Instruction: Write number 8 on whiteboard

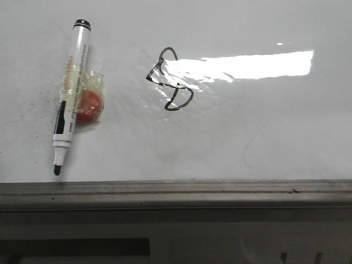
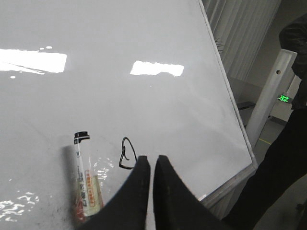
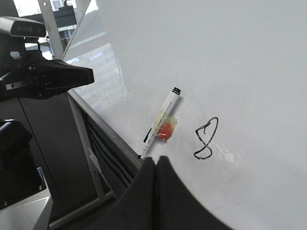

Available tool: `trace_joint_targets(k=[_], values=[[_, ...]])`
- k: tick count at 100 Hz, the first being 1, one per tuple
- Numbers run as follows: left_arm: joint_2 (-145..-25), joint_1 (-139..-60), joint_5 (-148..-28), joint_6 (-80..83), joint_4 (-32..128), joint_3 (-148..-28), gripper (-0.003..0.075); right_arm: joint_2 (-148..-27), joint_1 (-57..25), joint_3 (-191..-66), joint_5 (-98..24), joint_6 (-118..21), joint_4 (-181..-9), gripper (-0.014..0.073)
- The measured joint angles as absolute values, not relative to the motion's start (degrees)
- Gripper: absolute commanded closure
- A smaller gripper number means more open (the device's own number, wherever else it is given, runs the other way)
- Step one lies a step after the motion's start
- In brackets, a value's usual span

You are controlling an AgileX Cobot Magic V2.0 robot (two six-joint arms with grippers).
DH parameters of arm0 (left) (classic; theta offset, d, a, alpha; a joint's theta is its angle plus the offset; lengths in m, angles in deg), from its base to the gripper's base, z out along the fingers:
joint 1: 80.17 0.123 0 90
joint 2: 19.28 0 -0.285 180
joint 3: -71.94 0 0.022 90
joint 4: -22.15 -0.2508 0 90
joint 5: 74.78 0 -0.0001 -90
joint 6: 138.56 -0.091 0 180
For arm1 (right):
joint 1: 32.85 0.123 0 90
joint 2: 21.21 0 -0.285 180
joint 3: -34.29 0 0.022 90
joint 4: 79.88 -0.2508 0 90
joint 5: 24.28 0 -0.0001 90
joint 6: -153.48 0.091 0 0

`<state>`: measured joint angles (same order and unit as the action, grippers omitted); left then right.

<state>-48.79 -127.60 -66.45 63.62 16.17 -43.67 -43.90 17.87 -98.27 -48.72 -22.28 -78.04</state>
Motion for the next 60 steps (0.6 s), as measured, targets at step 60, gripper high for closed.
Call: trace_joint_targets(k=[60], values=[[-45.3, -127.6, -66.7, 63.6, 14.9, -38.8, 0.0741, -32.3, 17.9, -91.3, -48.7, -22.3, -78.0, 0.0658]])
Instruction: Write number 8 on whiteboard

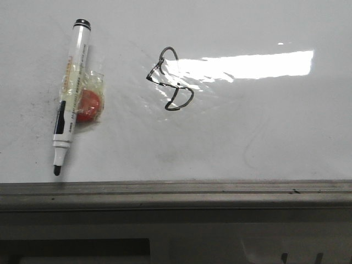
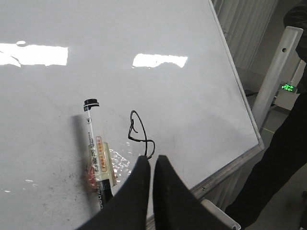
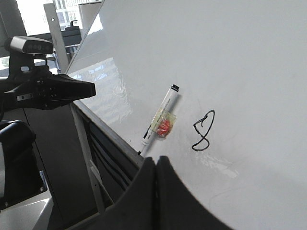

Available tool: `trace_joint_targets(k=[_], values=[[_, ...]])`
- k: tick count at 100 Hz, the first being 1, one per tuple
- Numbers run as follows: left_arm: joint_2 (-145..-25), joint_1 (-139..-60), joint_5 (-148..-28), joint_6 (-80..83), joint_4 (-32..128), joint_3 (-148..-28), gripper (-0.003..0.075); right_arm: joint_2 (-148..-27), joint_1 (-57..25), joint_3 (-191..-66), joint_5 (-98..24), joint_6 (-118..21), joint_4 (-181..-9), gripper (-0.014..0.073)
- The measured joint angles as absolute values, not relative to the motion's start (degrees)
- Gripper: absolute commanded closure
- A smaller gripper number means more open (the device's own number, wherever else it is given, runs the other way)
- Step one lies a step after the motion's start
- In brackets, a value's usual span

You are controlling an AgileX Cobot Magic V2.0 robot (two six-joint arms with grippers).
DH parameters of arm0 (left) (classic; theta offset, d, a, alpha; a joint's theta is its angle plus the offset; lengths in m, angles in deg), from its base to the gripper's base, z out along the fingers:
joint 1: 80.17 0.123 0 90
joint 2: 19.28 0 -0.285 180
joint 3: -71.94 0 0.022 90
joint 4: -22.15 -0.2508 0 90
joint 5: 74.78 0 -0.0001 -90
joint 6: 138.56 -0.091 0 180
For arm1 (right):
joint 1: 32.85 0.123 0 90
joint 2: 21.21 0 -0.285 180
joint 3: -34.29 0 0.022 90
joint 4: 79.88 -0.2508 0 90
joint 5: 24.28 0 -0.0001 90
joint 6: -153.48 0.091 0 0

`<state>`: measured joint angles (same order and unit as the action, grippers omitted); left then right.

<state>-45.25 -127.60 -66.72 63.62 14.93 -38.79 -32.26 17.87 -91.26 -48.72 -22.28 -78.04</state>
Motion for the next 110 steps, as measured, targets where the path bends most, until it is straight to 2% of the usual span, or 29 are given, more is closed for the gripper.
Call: trace_joint_targets(k=[44, 79, 97, 110], values=[[-45.3, -125.6, -67.4, 63.6, 14.9, -38.2, 0.0741, -32.3, 17.9, -91.3, -48.7, -22.3, -78.0, 0.0657], [-41.4, -108.0, -71.7, 62.8, 15.1, -31.9, 0.0741, -32.3, 17.9, -91.2, -48.7, -22.3, -78.0, 0.0657], [-33.9, -98.3, -74.5, 52.5, 15.6, -30.8, 0.0741, -32.2, 17.9, -91.2, -48.7, -22.3, -78.0, 0.0658], [-28.5, -92.5, -80.2, 43.8, 22.8, -30.8, 0.0741, -32.2, 17.9, -91.2, -48.7, -22.3, -78.0, 0.0657]])
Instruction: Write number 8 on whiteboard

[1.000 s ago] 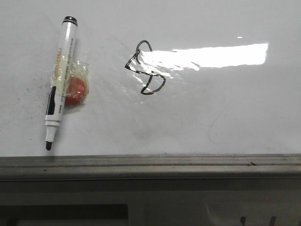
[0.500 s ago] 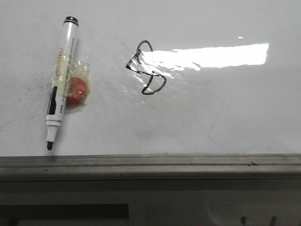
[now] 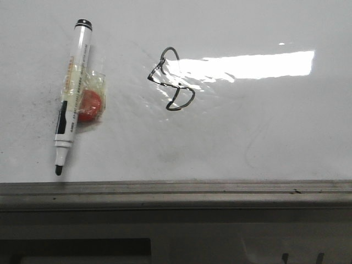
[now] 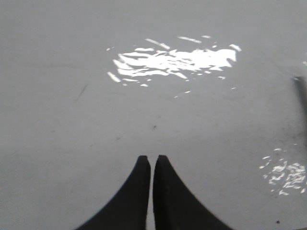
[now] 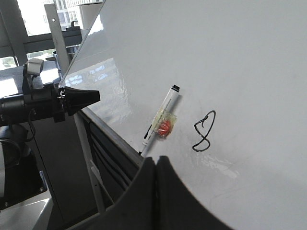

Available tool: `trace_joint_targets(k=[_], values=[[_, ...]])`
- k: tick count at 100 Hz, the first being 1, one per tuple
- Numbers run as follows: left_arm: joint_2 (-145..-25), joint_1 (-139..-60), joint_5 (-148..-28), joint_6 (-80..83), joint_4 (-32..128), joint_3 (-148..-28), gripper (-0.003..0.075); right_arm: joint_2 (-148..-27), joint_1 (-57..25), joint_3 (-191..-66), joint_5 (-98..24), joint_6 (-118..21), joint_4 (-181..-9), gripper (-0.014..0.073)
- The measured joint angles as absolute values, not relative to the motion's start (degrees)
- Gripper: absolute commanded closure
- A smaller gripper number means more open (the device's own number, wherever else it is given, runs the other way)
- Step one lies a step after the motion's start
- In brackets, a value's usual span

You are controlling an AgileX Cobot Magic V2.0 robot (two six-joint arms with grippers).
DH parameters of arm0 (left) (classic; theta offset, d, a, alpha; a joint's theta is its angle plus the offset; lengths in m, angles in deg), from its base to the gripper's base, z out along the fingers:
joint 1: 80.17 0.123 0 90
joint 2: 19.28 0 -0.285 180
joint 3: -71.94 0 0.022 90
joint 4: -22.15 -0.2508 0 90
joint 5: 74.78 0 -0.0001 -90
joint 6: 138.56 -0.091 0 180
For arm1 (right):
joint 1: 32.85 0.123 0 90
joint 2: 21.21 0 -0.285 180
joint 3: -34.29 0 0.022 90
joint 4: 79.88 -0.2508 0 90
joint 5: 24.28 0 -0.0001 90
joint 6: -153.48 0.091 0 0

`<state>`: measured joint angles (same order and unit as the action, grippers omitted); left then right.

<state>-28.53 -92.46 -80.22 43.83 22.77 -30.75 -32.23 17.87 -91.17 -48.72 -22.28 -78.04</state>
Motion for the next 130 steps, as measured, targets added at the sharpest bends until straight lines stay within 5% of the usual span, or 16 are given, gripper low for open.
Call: trace_joint_targets(k=[19, 130], values=[[-27.0, -85.1, -93.7, 39.6, 28.0, -30.8, 0.0741, -32.2, 17.9, -91.2, -48.7, -22.3, -78.0, 0.0657], [-27.0, -82.7, -94.0, 39.0, 28.2, -30.8, 0.0741, -32.2, 17.9, -91.2, -48.7, -22.3, -78.0, 0.0657]])
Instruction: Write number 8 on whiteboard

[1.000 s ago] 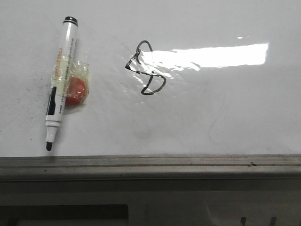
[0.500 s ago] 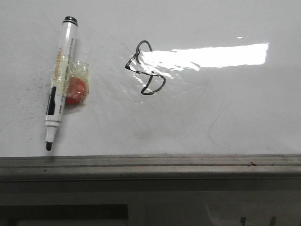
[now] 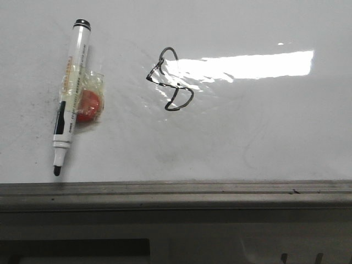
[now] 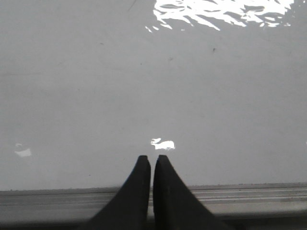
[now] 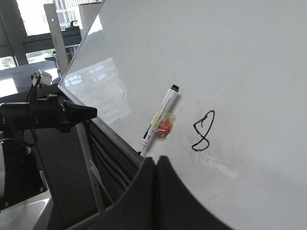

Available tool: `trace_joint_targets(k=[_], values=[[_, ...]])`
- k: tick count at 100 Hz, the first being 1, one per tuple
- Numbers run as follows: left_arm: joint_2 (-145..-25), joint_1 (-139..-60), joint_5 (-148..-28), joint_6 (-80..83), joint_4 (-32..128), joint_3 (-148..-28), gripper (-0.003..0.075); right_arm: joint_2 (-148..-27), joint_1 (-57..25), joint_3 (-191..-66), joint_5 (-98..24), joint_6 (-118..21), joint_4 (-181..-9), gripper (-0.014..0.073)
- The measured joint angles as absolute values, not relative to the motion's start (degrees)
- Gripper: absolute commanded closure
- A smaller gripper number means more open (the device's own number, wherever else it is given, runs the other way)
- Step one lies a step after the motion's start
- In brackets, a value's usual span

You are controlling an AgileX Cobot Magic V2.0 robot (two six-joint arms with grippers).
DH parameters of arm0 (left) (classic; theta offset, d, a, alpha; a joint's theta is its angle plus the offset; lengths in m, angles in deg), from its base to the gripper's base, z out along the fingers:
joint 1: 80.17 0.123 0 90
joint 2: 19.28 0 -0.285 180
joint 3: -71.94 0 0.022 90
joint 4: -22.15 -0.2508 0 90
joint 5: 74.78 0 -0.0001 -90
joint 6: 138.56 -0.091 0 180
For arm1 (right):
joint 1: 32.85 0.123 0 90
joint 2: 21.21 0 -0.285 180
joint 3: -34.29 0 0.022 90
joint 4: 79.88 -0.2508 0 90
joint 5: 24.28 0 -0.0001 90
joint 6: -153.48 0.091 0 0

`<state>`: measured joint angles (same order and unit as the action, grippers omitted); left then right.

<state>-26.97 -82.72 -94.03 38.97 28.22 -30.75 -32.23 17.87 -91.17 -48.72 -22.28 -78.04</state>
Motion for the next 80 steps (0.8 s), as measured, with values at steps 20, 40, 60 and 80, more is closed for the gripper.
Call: trace_joint_targets(k=[20, 40, 60, 80], values=[[-27.0, -82.7, -94.0, 39.0, 28.3, -30.8, 0.0741, -32.2, 14.8, -91.2, -48.8, -22.3, -78.0, 0.0658], [-27.0, -82.7, -94.0, 39.0, 28.3, -30.8, 0.0741, -32.2, 3.6, -89.2, -47.7, -22.3, -75.6, 0.0658], [-27.0, -82.7, -94.0, 39.0, 28.3, -30.8, 0.0741, -32.2, -14.7, -79.4, -30.7, -22.3, -75.1, 0.0658], [-27.0, -82.7, -94.0, 39.0, 28.3, -30.8, 0.0741, -32.2, -33.0, -68.2, -13.2, -22.3, -75.5, 0.0657]])
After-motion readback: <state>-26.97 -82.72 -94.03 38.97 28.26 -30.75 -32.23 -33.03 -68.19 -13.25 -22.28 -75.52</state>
